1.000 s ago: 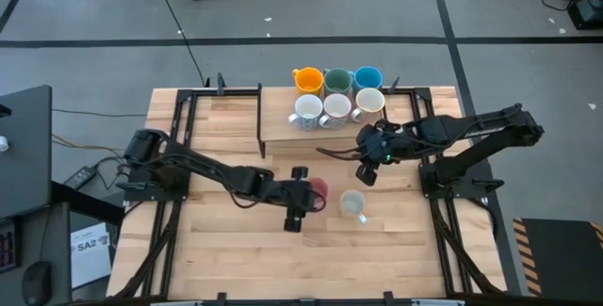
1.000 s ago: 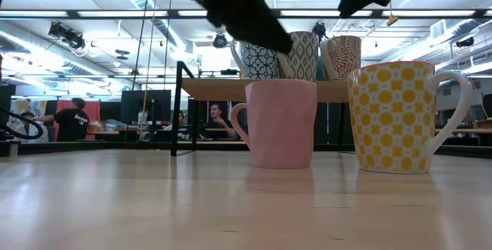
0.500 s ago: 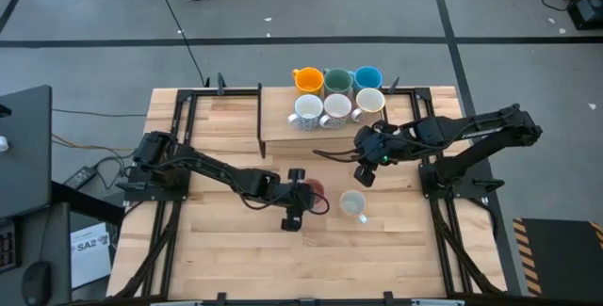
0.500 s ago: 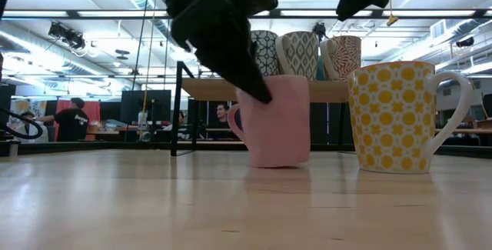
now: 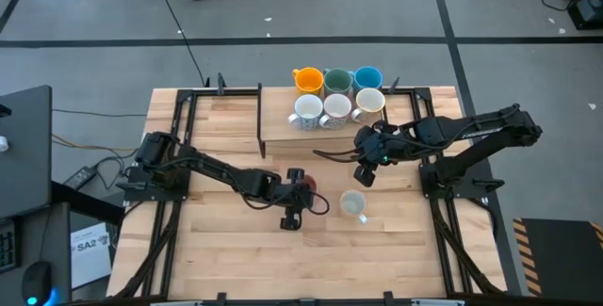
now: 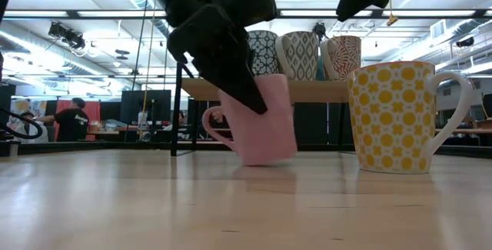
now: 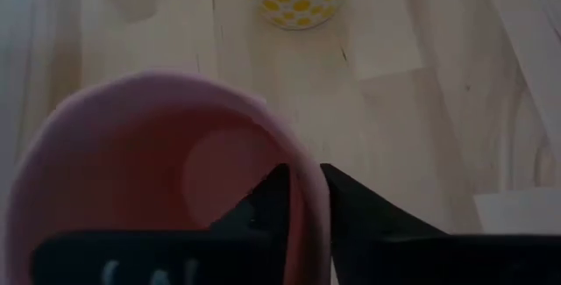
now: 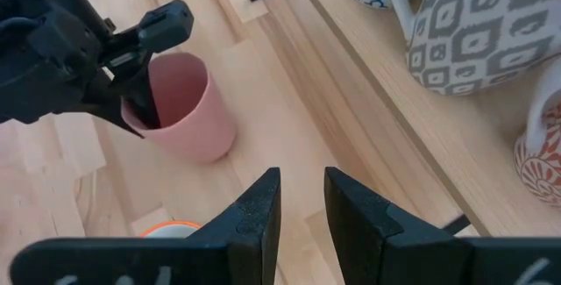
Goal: Place coffee mugs
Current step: Put the pink mug on the shelf
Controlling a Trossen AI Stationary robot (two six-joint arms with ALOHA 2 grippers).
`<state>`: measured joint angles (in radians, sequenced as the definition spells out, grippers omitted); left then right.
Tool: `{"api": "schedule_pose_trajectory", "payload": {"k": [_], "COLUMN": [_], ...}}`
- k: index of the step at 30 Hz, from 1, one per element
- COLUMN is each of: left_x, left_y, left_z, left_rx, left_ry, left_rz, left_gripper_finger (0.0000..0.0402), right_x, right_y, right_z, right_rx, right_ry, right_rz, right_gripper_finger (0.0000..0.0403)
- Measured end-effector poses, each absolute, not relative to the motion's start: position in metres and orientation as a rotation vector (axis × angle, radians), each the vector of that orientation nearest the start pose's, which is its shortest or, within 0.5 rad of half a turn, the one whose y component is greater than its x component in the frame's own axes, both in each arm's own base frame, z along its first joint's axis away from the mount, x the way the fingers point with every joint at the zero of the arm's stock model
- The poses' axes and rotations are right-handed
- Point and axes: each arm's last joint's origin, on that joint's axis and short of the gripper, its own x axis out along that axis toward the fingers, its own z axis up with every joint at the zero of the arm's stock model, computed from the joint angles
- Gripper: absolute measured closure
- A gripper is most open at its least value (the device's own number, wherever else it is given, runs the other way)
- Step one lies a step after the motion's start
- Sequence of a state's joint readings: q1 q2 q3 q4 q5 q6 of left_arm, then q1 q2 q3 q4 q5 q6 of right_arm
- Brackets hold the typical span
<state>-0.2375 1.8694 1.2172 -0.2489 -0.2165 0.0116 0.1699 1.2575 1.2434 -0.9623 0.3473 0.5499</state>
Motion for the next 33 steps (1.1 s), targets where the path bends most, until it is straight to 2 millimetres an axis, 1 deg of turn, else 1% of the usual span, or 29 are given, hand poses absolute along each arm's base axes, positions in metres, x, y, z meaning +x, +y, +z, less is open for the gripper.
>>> {"api": "schedule_pose_trajectory", "payload": {"k": [4, 7, 9, 13, 23, 29, 33], "left_x": [0.377, 0.373, 0.372, 0.367, 0.351, 0.334, 0.322], "left_y": [-0.085, -0.084, -0.085, -0.085, -0.083, -0.076, -0.066], "left_z": [0.182, 0.188, 0.196, 0.217, 0.281, 0.319, 0.342], "left_rx": [0.215, 0.246, 0.247, 0.269, 0.457, 0.536, 0.559], "left_ry": [0.884, 0.923, 0.946, 1.016, 1.084, 1.09, 1.096], "left_rz": [-0.03, -0.046, -0.063, -0.111, -0.294, -0.338, -0.339], "left_gripper_finger": [0.0365, 0.0367, 0.0367, 0.0367, 0.0367, 0.0367, 0.0367], "right_x": [0.236, 0.236, 0.236, 0.235, 0.235, 0.235, 0.235], "right_y": [0.03, 0.03, 0.03, 0.03, 0.03, 0.031, 0.031], "right_z": [0.332, 0.332, 0.332, 0.332, 0.332, 0.332, 0.332], "right_rx": [0.257, 0.257, 0.256, 0.256, 0.256, 0.258, 0.259], "right_ry": [0.866, 0.867, 0.87, 0.871, 0.872, 0.875, 0.875], "right_rz": [-0.413, -0.414, -0.414, -0.414, -0.413, -0.409, -0.408], "right_gripper_finger": [0.0306, 0.0306, 0.0306, 0.0306, 0.0306, 0.0306, 0.0306]}}
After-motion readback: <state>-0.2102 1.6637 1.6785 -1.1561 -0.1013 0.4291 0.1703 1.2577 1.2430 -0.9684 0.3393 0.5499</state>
